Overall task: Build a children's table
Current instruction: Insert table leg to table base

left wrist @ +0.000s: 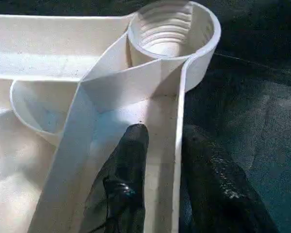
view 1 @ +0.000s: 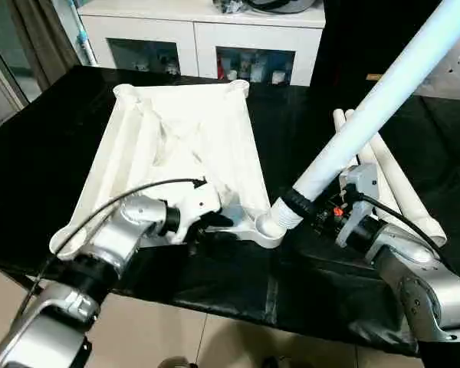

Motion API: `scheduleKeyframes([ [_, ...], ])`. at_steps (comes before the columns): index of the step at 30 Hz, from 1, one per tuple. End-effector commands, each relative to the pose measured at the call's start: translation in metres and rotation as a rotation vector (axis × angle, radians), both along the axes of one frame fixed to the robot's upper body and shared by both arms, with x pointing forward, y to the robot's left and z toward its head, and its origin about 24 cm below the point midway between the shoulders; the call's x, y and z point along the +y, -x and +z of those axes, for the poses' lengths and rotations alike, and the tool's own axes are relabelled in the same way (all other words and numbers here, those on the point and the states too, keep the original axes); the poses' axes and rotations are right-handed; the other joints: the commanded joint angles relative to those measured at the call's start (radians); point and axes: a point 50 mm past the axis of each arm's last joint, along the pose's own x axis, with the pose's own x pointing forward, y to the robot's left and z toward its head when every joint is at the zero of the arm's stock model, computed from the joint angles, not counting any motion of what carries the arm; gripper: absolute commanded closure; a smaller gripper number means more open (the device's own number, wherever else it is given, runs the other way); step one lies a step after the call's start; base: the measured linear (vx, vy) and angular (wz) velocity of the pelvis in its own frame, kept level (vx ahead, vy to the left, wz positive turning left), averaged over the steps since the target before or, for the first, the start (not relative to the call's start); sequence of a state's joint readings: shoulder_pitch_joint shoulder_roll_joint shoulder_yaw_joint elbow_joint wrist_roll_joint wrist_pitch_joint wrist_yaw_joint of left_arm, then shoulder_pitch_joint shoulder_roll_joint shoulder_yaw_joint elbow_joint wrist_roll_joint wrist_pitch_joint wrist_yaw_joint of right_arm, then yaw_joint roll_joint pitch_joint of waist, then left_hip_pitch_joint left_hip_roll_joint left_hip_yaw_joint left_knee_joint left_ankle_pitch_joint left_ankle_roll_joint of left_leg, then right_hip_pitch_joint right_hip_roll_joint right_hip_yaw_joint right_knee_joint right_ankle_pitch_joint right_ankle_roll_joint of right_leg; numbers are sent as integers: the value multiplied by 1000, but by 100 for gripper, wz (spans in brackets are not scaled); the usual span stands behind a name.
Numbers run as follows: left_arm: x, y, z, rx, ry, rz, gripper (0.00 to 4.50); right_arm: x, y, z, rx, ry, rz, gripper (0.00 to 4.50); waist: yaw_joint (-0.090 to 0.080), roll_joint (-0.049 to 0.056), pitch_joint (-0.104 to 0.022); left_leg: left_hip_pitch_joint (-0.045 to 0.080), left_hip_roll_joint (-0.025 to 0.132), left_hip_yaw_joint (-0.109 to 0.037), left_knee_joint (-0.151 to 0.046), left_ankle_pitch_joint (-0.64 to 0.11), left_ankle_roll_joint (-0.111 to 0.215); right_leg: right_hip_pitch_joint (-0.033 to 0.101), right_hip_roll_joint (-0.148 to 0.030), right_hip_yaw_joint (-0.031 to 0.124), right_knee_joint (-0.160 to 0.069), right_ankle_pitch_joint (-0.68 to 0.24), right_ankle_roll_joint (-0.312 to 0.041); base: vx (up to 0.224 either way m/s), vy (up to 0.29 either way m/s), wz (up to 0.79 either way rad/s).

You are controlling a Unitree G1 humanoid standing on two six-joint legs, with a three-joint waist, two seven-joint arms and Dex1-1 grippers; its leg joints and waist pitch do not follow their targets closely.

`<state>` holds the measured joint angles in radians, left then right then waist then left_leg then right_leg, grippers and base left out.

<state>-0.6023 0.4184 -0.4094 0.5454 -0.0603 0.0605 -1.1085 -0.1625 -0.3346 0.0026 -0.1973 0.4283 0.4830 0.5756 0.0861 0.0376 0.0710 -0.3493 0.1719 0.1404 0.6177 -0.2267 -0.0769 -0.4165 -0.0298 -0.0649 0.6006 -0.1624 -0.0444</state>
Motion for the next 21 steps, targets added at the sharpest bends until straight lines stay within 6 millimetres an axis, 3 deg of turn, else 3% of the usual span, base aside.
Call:
scheduleKeyframes([
  [1,6,-1,-2,8,-47,3,354,6,1,8,-19,-3,39,261,-2,2,-56,-10,40,-9,-78,-87,52,68,-100,55,-88,-335,-97,0,0,0],
  [11,11,-1,1,-22,-105,-60,445,21,-3,9,33,61,173,261,-7,-6,-52,-10,39,-7,-82,-90,51,69,-103,56,-94,-396,-81,0,0,0],
  [12,10,-1,1,-26,-101,-61,445,22,-4,8,36,65,176,261,-7,-4,-53,-11,39,-7,-82,-82,51,69,-103,56,-92,-387,-82,0,0,0],
  [13,8,-1,4,-40,-84,-68,448,23,-7,7,49,78,178,261,-9,-11,-55,-11,39,-7,-82,-76,51,70,-102,56,-91,-377,-84,0,0,0],
  [16,4,1,11,-66,-49,-114,448,25,-11,5,72,122,196,261,-10,-8,-57,-11,43,-8,-82,-52,51,69,-103,56,-82,-323,-106,0,0,0],
  [19,3,3,14,-77,-34,-141,448,26,-12,4,94,148,216,261,-8,-12,-61,-14,44,-5,-79,-15,60,74,-105,59,-71,-216,-136,0,0,0],
  [21,1,4,15,-82,-22,-157,449,26,-13,1,108,177,227,261,-7,-12,-61,-12,43,-2,-78,-13,67,74,-105,60,-71,-201,-143,0,0,0],
])
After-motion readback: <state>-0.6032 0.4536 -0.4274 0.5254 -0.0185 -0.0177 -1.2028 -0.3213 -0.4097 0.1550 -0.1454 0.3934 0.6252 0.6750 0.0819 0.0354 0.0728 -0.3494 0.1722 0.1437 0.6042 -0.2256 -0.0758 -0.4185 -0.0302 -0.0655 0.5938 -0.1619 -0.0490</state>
